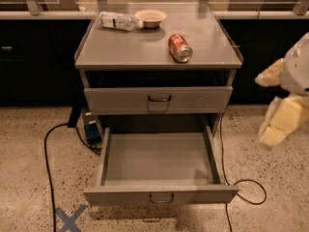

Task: Close middle drawer

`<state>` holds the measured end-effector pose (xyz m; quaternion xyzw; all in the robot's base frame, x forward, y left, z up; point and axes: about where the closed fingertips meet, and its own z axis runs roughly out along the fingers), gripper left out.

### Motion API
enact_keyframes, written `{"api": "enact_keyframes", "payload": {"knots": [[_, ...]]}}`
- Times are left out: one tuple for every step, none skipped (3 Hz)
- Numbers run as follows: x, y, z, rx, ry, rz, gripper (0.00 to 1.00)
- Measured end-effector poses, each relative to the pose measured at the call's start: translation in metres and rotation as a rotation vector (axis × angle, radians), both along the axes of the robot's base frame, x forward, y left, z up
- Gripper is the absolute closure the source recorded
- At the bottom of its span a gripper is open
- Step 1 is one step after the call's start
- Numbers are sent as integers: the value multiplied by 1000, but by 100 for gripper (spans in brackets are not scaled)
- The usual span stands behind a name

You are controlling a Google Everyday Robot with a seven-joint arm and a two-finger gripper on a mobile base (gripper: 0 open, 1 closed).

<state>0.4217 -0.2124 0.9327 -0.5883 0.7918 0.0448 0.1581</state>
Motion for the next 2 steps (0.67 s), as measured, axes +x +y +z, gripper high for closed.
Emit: {"api": "enact_keyframes", "payload": {"knots": [[-25,7,-59,84,114,-2,33],[-46,15,-117,126,214,2,57]]}}
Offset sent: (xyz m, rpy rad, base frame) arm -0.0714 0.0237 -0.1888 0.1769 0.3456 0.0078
